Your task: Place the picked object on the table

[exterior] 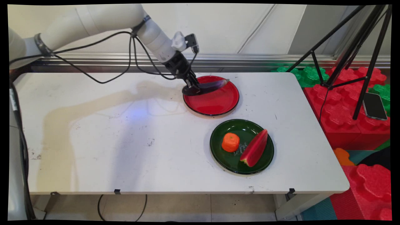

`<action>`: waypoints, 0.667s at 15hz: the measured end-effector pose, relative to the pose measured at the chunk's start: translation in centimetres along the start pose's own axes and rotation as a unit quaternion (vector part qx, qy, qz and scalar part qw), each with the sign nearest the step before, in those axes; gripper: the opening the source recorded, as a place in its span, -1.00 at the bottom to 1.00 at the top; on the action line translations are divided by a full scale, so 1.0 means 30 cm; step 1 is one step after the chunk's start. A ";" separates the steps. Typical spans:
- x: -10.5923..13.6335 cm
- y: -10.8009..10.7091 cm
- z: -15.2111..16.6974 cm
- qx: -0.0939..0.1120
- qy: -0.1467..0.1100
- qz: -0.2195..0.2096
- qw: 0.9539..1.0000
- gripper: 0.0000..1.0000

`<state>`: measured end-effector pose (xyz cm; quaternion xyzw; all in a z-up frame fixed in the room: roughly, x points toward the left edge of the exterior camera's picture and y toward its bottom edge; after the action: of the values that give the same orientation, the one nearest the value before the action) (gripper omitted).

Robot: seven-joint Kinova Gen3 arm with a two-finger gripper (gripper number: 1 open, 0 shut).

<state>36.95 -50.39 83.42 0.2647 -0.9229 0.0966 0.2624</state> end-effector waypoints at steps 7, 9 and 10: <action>-0.061 0.048 -0.191 -0.001 0.010 -0.011 1.000 -1.00; -0.086 0.061 -0.237 -0.001 0.009 -0.016 1.000 -1.00; -0.104 0.071 -0.268 -0.002 0.007 -0.021 1.000 -1.00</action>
<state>41.54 -44.68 88.43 0.2826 -0.9155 0.0909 0.2717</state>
